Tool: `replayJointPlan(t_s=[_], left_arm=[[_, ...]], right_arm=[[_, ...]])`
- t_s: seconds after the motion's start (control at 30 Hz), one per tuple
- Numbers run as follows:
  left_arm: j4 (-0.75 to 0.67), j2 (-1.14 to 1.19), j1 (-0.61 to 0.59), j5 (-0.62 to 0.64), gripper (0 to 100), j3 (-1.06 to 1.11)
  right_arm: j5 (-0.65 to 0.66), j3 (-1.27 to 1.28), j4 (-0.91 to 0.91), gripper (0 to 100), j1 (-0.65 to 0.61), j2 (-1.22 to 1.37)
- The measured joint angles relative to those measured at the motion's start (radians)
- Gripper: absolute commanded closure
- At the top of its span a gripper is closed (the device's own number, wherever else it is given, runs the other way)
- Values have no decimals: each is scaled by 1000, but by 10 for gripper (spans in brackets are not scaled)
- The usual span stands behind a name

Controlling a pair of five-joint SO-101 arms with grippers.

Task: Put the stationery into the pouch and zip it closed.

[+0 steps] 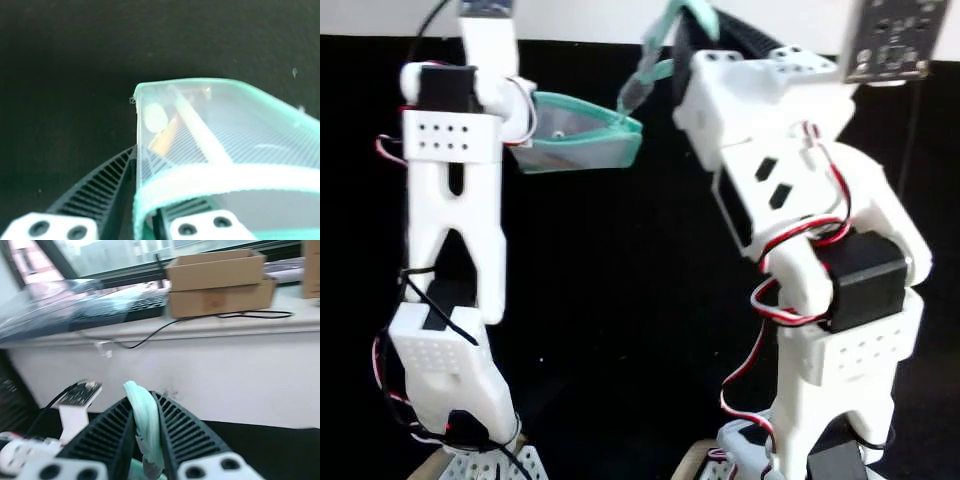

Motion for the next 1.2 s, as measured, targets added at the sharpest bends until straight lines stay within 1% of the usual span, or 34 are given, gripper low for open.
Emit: replayJointPlan(t_s=[0.1,0.23,0.27,0.33,0.4,0.47,0.6,0.73,0.87,1.0,1.1,1.2], left_arm=[[-3,3,29,-98,993,0],[-17,3,44,-235,989,2],[-18,5,44,-253,980,-11],[-21,6,44,-270,931,-60],[-20,12,44,-265,861,-140],[-6,11,48,-233,813,-245],[9,-66,61,-212,803,-451],[9,-129,55,-210,800,-551],[26,-204,60,-209,800,-566],[35,-331,68,-207,802,-552],[37,-450,78,-207,804,-479],[37,-572,77,-203,801,-358]], right_arm=[[-2,0,0,993,31,0],[-2,0,3,993,40,0],[-2,0,3,993,40,0],[-5,0,3,993,40,0],[-6,-2,3,993,43,0],[-6,-3,3,993,43,-2],[-6,23,2,993,43,-5],[-6,41,2,993,43,-3],[-6,41,-23,993,43,-3],[-9,41,-78,993,43,-3],[-9,41,-129,993,46,-3],[-9,43,-187,993,46,-2]])
